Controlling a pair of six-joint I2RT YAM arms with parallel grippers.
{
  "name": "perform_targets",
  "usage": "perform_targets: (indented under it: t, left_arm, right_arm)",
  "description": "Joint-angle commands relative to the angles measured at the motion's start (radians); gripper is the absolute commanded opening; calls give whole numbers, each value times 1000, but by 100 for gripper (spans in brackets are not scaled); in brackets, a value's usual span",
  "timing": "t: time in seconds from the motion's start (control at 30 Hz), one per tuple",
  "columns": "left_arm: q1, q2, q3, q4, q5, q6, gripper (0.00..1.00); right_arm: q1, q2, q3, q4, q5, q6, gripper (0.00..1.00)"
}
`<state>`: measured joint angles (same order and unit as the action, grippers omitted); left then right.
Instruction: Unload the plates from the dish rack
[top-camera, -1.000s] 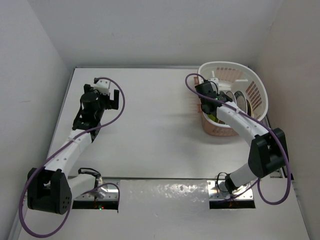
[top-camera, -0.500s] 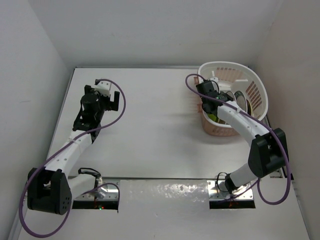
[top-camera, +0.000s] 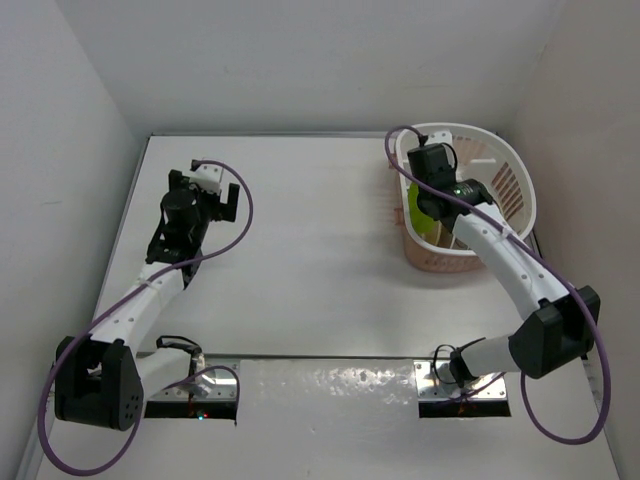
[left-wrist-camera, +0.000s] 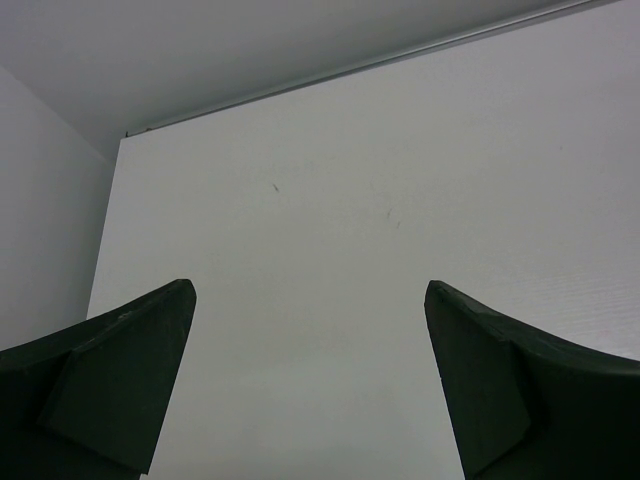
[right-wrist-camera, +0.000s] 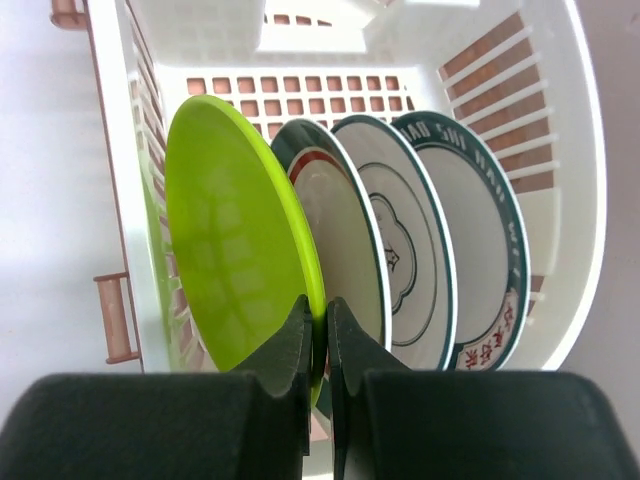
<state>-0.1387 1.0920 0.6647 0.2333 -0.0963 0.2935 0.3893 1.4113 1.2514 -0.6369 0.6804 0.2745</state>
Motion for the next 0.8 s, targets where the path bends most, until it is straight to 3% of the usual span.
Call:
perform_targets:
  t: [0.0, 0.27, 0.53, 0.67, 0.7, 0.77]
  left_arm:
    - [-7, -27, -13, 66, -10, 21, 97]
    - [-7, -29, -7, 71, -25, -1, 97]
    - [-7, -29, 35, -17, -79, -166, 97]
    - [-7, -20, 65, -74, -160, -247, 97]
    - [-7, -20, 88, -110, -184, -281, 97]
    - [-7, -20, 117, -149, -249, -310, 97]
  right_arm:
    - [6, -41, 52, 23, -10, -21, 0]
    - [8, -57, 140, 6, 28, -63, 0]
    - [8, -87, 276, 34, -8, -129, 0]
    - [6, -78, 319, 51, -242, -143, 0]
    - [8, -68, 322, 52, -409, -140, 0]
    - [8, -35, 315, 63, -580, -88, 0]
